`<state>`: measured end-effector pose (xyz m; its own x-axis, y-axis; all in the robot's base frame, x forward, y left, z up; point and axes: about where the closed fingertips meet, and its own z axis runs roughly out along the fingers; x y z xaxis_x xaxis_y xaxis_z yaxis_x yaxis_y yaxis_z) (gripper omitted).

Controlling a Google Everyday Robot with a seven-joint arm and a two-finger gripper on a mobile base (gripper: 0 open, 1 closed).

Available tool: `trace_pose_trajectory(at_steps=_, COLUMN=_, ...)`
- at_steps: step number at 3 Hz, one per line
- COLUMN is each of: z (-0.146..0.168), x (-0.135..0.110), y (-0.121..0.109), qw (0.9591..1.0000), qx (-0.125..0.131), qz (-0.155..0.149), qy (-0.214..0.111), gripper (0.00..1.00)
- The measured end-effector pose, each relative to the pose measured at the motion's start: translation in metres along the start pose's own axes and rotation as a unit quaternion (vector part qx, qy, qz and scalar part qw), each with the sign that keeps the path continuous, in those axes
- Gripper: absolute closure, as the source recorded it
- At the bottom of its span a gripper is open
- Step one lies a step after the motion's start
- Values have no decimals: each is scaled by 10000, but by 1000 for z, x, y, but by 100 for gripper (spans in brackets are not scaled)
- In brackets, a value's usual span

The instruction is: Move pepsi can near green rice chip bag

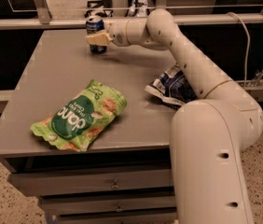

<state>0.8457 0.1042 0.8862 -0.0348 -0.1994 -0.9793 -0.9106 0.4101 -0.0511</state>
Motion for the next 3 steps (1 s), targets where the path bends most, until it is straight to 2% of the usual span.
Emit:
trace_pose_trajectory(at_steps=1, z=-2, x=0, y=1, qw=10000, qx=-30, qz=-15, qy=18, gripper=79)
trace_pose_trajectory(at_steps=2, z=-33, x=-14, y=5, qw=9999, qx=-17, qz=-116, qy=-20, gripper=100)
trace_pose_trajectory(at_steps=3, z=-73, x=-28, y=14, qw=9997, qx=-1, qz=-213, qy=-93, gripper=100)
